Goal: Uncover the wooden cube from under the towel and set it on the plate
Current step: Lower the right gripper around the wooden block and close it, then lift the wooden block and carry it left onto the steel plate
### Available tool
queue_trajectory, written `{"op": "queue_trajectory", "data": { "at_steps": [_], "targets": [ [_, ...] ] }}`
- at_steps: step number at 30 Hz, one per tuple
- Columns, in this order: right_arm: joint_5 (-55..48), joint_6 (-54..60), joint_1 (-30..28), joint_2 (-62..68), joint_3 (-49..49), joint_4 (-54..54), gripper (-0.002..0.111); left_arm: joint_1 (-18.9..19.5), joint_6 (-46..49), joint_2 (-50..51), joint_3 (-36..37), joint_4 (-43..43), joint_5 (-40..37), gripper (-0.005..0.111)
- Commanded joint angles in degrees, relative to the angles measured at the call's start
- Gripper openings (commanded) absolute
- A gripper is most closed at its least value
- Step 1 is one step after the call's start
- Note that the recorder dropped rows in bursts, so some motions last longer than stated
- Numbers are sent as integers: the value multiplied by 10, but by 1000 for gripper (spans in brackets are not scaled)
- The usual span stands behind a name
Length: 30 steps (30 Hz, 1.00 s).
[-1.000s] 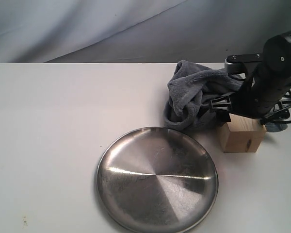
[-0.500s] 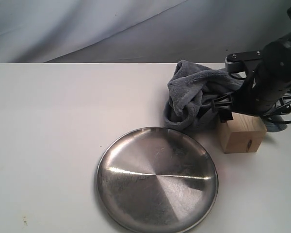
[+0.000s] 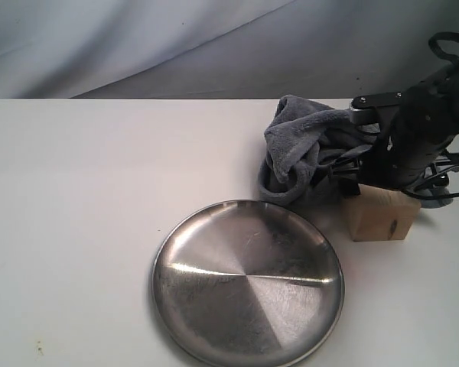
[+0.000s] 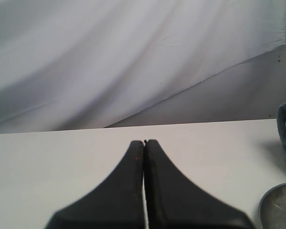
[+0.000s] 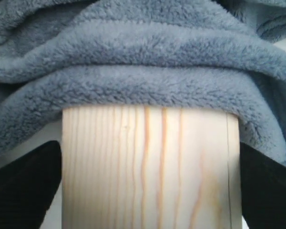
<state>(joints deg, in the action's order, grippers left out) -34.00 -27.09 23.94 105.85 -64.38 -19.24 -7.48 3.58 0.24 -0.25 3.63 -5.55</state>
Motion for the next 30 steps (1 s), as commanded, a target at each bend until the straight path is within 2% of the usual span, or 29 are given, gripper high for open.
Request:
{"op": "queue_trajectory", "data": {
  "at_steps": [1, 5, 7, 10, 11, 22, 30],
  "targets": [
    [4, -3, 0, 11, 2, 31, 85, 1, -2, -2, 3, 1, 6, 0],
    [2, 2, 0, 10, 2, 36, 81, 1, -2, -2, 3, 1, 6, 0],
    [1, 2, 0, 10, 2, 36, 74, 1, -2, -2, 3, 1, 6, 0],
    [-2, 1, 0, 7, 2, 39, 57, 1, -2, -2, 3, 1, 6, 0],
    [-5, 1, 0, 4, 2, 38, 56, 1, -2, -2, 3, 1, 6, 0],
    [-24, 1, 1, -73, 2, 43, 56, 1, -2, -2, 3, 1, 6, 0],
    [-60, 56, 3, -106, 2, 106, 55, 1, -2, -2, 3, 1, 6, 0]
  ]
}}
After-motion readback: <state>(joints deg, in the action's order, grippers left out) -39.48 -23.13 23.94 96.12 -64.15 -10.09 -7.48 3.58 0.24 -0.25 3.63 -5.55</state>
